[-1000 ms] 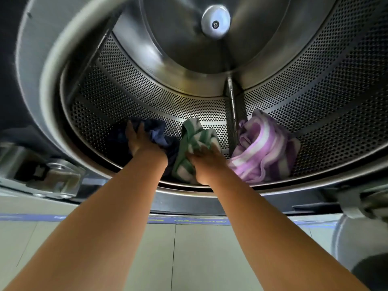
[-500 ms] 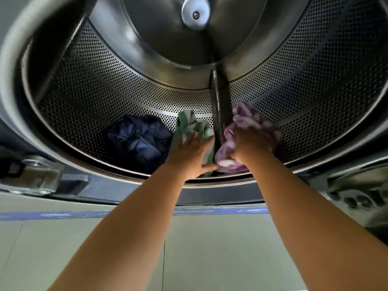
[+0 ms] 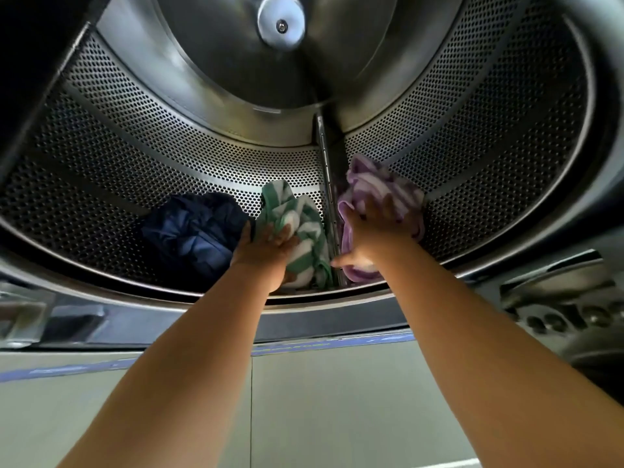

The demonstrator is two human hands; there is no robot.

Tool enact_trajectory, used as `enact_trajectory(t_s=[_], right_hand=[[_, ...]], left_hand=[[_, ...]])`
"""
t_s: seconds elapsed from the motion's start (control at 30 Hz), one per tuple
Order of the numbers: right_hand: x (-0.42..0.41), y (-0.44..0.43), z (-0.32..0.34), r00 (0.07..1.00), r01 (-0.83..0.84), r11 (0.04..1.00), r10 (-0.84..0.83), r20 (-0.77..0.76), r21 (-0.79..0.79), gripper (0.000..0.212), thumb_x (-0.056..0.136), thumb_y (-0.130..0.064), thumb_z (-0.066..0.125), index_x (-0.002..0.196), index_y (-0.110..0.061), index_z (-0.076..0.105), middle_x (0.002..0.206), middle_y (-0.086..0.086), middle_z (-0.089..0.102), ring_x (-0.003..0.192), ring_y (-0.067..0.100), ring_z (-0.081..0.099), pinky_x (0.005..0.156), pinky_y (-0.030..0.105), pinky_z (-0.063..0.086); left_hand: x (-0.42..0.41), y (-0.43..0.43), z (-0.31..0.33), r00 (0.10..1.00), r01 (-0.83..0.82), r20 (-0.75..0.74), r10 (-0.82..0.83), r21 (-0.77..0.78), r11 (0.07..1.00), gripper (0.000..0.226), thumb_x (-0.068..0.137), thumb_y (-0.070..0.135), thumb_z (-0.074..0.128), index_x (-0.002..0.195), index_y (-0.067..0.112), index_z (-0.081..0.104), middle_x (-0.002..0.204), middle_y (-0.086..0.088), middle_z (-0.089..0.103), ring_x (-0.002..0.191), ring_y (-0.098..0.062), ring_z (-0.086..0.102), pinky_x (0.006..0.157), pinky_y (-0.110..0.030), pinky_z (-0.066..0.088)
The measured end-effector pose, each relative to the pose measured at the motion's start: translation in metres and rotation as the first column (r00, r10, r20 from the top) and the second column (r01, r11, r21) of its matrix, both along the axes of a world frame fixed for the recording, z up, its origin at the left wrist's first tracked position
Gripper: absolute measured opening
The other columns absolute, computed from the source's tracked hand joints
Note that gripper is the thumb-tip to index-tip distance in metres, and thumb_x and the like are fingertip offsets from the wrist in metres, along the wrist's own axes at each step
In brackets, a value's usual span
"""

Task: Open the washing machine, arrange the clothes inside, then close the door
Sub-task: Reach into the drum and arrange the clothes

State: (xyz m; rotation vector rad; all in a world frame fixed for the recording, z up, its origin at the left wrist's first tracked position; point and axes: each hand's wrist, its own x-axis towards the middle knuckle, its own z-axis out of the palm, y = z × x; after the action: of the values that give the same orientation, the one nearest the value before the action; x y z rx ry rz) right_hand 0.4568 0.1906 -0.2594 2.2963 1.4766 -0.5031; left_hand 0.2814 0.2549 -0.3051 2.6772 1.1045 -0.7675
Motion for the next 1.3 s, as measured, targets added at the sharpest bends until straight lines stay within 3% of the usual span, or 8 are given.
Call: enact_trajectory(t_s=[0.1,0.23,0.37,0.57,0.73,0.93,1.17,1.3], right_hand=[[0.003,-0.004,0.001,0.992,-0.079,0.994,0.086,0.093,-0.081,0.115,0.070,-0.070,0.066,0.153,-0.033,-0.004,0.163,0.006,-0.010,0.148,0.037,-0.011,0.115,0.064,0.003],[0.012,0.000,-0.005,0.992,-0.088,0.996,0.084,0.097,0.031,0.062,0.097,-0.041,0.042,0.152,-0.033,0.014,0.163,0.004,0.005,0.149,0.030,-0.001,0.117,0.052,-0.004],[0.014,0.002,-0.020,0.919,-0.050,0.979,0.123,0.376,-0.198,0.069,0.098,-0.041,0.034,0.153,-0.029,-0.005,0.162,0.001,-0.015,0.147,0.034,-0.017,0.115,0.062,-0.004],[0.009,0.006,-0.026,0.905,0.002,0.998,0.024,0.424,-0.061,0.065,0.101,-0.037,0.028,0.155,-0.021,-0.006,0.163,0.006,-0.012,0.145,0.042,-0.018,0.111,0.066,-0.008],[-0.002,-0.004,-0.012,0.931,-0.072,0.995,0.043,0.363,0.068,0.059,0.101,-0.032,0.024,0.155,-0.022,0.002,0.164,0.005,-0.004,0.148,0.036,-0.013,0.112,0.062,-0.013],[-0.027,-0.038,0.016,0.980,-0.039,0.962,-0.017,0.199,0.272,0.056,0.100,-0.030,0.028,0.154,-0.021,0.015,0.163,0.006,0.010,0.150,0.031,0.001,0.120,0.050,-0.002],[-0.063,-0.100,0.073,0.997,-0.030,0.936,0.005,0.071,0.350,0.058,0.100,-0.033,0.030,0.154,-0.018,0.013,0.163,0.006,0.013,0.150,0.027,0.004,0.120,0.048,0.001],[-0.083,-0.139,0.111,0.999,-0.020,0.914,0.002,0.044,0.405,0.060,0.099,-0.034,0.034,0.154,-0.019,0.016,0.162,0.006,0.016,0.150,0.028,0.009,0.121,0.047,0.004]], left_hand=[[0.001,-0.001,0.002,1.000,0.026,0.006,-0.026,0.024,0.999,0.076,0.096,0.033,0.047,0.153,0.031,-0.004,0.162,0.005,-0.014,0.150,-0.026,-0.008,0.120,-0.054,-0.005],[0.001,-0.003,0.004,0.999,0.042,0.005,-0.043,0.053,0.998,0.071,0.096,0.013,0.036,0.153,0.031,-0.003,0.163,0.004,-0.014,0.151,-0.026,-0.007,0.121,-0.052,-0.002],[0.007,0.002,0.000,0.999,-0.043,-0.010,0.045,0.156,0.987,0.070,0.097,0.032,0.039,0.154,0.027,-0.002,0.163,0.001,-0.009,0.151,-0.028,-0.004,0.120,-0.054,-0.001],[0.021,0.008,-0.002,0.987,-0.154,0.067,0.147,0.115,0.981,0.076,0.096,0.053,0.037,0.154,0.025,-0.004,0.163,-0.001,-0.011,0.150,-0.030,-0.008,0.120,-0.053,-0.003],[0.018,-0.001,0.004,0.980,-0.132,0.161,0.114,0.103,0.986,0.078,0.093,0.058,0.035,0.153,0.028,-0.005,0.163,-0.001,-0.010,0.150,-0.031,-0.009,0.121,-0.052,-0.003],[-0.001,-0.027,0.046,0.981,-0.128,0.167,0.098,0.180,0.975,0.074,0.096,0.057,0.027,0.154,0.018,0.002,0.164,-0.007,0.000,0.150,-0.029,0.002,0.122,-0.049,0.004],[-0.036,-0.077,0.115,0.962,-0.149,0.259,0.081,0.255,0.955,0.068,0.097,0.053,0.030,0.151,0.014,0.017,0.159,-0.013,0.022,0.148,-0.030,0.017,0.122,-0.050,0.009],[-0.058,-0.110,0.149,0.936,-0.198,0.334,0.110,0.240,0.950,0.064,0.097,0.049,0.031,0.150,0.014,0.020,0.159,-0.010,0.022,0.147,-0.029,0.020,0.122,-0.048,0.011]])
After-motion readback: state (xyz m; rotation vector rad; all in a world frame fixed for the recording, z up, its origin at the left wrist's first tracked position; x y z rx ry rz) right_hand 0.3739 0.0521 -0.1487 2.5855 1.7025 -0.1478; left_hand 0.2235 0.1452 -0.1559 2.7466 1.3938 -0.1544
